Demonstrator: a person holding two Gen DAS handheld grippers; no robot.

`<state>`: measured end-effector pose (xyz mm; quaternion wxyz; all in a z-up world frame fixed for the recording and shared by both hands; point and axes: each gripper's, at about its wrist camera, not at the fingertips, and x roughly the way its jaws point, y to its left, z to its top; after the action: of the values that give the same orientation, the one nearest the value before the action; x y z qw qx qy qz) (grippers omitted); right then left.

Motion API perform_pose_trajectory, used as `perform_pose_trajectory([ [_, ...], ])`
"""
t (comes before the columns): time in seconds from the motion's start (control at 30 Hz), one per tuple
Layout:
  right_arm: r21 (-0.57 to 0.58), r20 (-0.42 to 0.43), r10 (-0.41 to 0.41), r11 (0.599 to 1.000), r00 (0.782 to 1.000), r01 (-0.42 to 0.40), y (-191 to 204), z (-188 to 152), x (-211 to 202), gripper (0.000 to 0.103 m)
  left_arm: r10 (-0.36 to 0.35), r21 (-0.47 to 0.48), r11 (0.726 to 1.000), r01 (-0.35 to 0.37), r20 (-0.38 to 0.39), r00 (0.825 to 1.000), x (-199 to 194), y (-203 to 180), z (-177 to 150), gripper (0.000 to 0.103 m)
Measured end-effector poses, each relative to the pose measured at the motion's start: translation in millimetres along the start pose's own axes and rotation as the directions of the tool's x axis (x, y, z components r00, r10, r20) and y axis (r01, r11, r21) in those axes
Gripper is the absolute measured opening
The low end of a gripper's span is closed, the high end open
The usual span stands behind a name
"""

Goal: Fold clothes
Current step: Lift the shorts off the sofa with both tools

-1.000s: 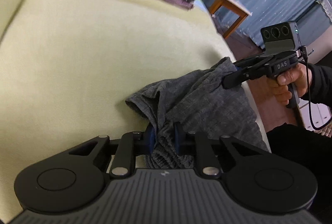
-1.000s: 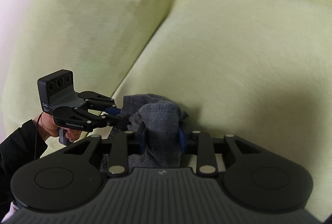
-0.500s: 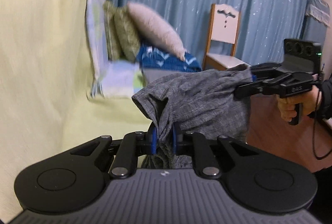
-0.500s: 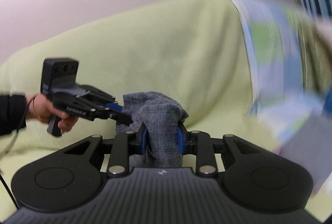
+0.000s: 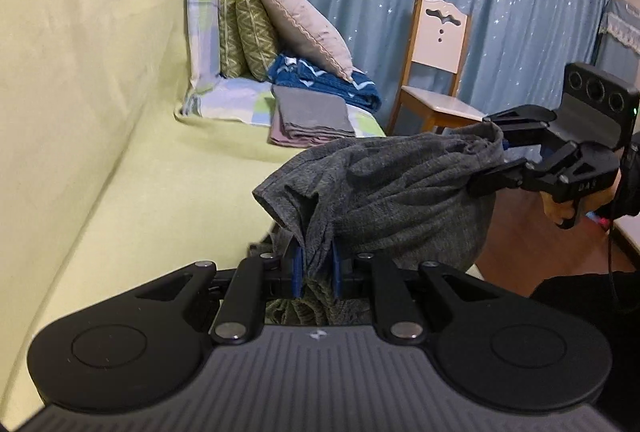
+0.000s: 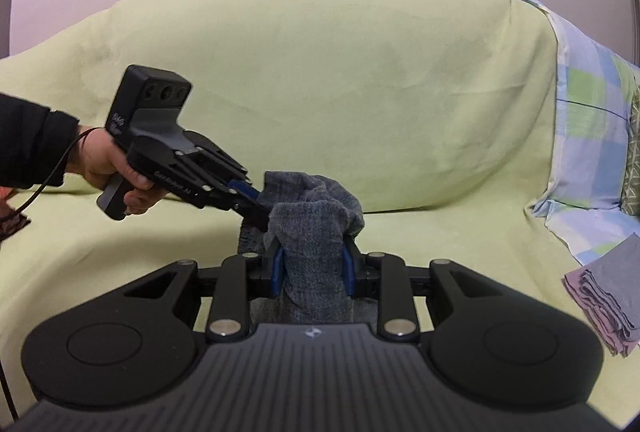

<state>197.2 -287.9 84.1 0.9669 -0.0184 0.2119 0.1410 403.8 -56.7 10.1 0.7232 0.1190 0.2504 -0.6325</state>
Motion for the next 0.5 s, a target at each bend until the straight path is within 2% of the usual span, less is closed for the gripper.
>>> perform_pose_trajectory([
  [0.17, -0.057, 0.051, -0.113, 0.992, 0.992, 0.116, -55, 35, -1, 0.024, 0.035, 0.119, 0.992, -0.042, 0.059, 0.998, 47, 18, 75, 0.015],
  [0.27, -0.112, 0.084, -0.193, 0.973, 0.978, 0.201, -86, 59, -8, 0.024, 0.043, 0.16, 0.985, -0.061, 0.114, 0.993, 69, 24, 109, 0.015],
  [0.37, -0.175, 0.115, -0.248, 0.948, 0.962, 0.265, -96, 80, -17, 0.024, 0.042, 0.202, 0.976, -0.081, 0.189, 0.981, 91, 23, 146, 0.016],
  [0.43, -0.238, 0.142, -0.28, 0.921, 0.949, 0.308, -96, 94, -24, 0.024, 0.037, 0.217, 0.973, -0.083, 0.206, 0.978, 95, 21, 152, 0.019],
  [0.5, -0.299, 0.161, -0.291, 0.896, 0.943, 0.328, -80, 91, -26, 0.024, 0.024, 0.231, 0.97, -0.076, 0.219, 0.975, 93, 15, 143, 0.02],
])
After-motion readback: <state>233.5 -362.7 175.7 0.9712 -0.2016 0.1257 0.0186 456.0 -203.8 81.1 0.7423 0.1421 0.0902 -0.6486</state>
